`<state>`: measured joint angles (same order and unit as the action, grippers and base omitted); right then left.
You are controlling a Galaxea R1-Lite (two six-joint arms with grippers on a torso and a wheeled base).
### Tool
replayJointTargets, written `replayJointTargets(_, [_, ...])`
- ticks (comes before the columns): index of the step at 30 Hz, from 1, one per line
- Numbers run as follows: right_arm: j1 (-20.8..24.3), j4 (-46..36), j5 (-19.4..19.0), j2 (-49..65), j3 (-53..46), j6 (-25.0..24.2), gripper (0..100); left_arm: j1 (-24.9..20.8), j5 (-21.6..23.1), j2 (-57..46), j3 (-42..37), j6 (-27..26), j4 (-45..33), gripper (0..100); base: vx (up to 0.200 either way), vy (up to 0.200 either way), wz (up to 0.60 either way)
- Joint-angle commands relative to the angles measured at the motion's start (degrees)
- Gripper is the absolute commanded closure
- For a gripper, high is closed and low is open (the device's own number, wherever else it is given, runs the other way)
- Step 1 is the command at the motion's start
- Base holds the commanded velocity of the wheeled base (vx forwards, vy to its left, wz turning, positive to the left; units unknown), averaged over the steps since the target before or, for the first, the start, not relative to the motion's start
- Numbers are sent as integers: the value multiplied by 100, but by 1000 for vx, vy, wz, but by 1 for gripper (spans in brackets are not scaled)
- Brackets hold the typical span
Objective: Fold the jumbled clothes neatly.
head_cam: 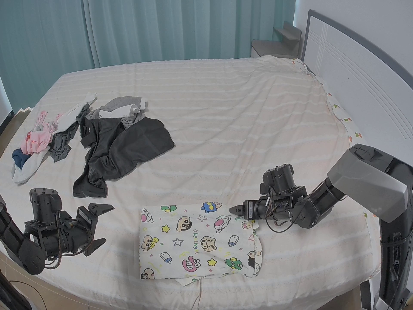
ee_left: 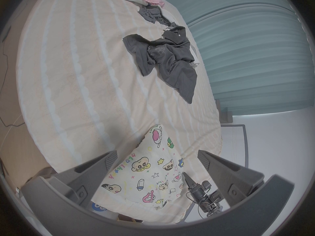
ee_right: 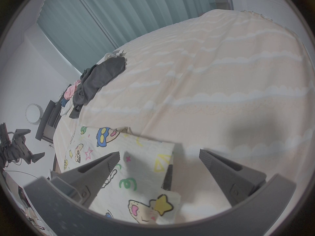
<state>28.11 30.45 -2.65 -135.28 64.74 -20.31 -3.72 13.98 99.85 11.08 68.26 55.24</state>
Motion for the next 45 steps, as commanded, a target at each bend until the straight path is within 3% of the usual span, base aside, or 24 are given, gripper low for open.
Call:
replayJointTargets(1, [72, 5, 1, -78, -6, -17, 0, -15, 8, 43, -1, 4, 5, 0, 0, 0, 0])
replayJointTargets(6, [177, 5, -17, -95, 3, -43, 0, -15, 8, 69, -1, 4, 5, 0, 0, 0, 0])
replayJointTargets(7, [177, 5, 1, -113, 21, -52, 100, -15, -1, 69, -1, 4, 5, 0, 0, 0, 0])
replayJointTargets(18, [133, 207, 36, 2, -41, -17, 100, -15, 8, 69, -1, -5, 5, 0, 0, 0, 0])
replayJointTargets(27, [124, 1059, 54, 204, -357, 62, 100, -15, -1, 69, -1, -5, 5, 0, 0, 0, 0])
replayJointTargets(36, [-227, 1200, 36, 239, -234, 343, 100, -15, -1, 69, -1, -5, 5, 0, 0, 0, 0])
replayJointTargets(45, [-174, 1209, 27, 98, -463, 361, 100, -15, -1, 69, -1, -14, 5, 0, 0, 0, 0])
